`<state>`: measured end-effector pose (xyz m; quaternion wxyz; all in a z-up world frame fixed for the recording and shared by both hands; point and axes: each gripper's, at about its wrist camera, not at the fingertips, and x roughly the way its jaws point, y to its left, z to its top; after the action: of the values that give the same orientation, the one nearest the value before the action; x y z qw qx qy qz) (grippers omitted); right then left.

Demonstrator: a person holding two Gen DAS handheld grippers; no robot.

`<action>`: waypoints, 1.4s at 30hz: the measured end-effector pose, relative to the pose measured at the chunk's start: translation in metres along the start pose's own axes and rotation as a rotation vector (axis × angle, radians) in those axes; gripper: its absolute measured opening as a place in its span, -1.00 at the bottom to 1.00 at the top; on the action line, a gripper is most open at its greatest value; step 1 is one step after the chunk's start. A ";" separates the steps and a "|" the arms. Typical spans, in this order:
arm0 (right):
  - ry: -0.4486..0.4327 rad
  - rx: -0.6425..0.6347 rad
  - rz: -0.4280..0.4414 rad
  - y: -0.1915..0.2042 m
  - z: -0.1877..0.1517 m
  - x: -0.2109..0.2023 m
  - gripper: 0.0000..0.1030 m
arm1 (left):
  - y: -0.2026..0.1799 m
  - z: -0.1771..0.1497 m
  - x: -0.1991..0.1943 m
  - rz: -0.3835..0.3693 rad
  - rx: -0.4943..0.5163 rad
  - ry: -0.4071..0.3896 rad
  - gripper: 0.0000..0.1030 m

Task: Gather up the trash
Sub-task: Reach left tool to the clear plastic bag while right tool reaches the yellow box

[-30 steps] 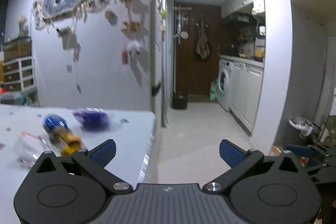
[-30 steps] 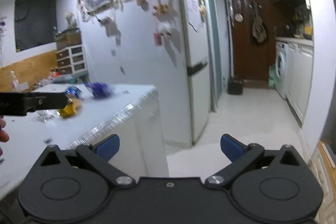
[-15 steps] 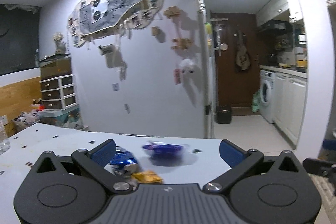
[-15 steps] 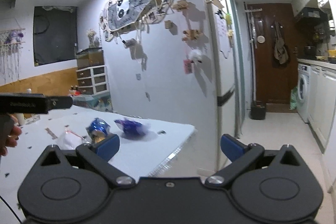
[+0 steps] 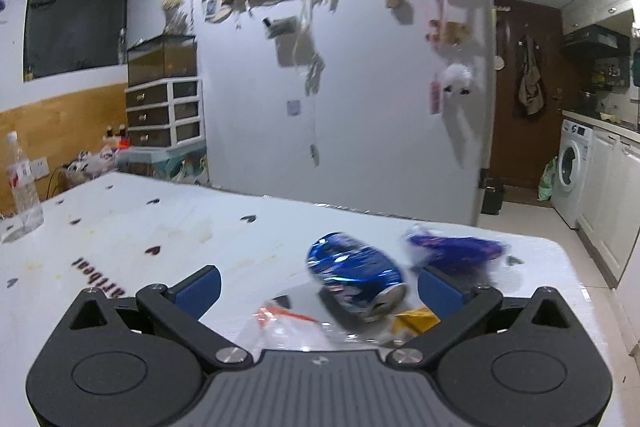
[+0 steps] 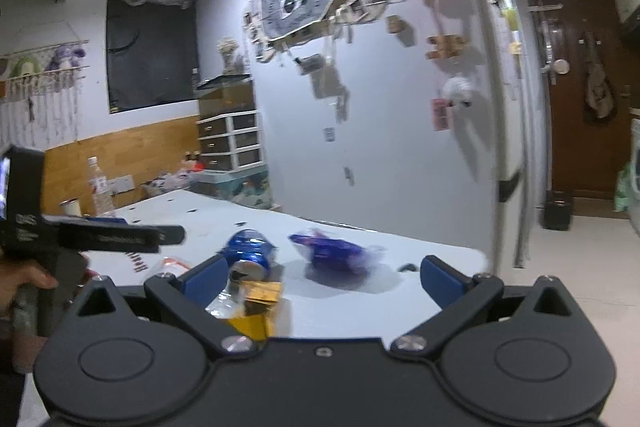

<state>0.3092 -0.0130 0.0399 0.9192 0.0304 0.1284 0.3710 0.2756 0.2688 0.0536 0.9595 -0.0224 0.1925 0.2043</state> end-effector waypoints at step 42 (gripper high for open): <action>0.331 0.155 0.166 0.034 -0.038 0.181 0.11 | 0.067 -0.053 0.052 -0.521 -0.389 0.227 0.34</action>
<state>0.4022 0.1351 -0.0301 0.8467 0.0504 0.3028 0.4346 0.2735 0.3443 -0.0132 0.9297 -0.2759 0.2435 -0.0185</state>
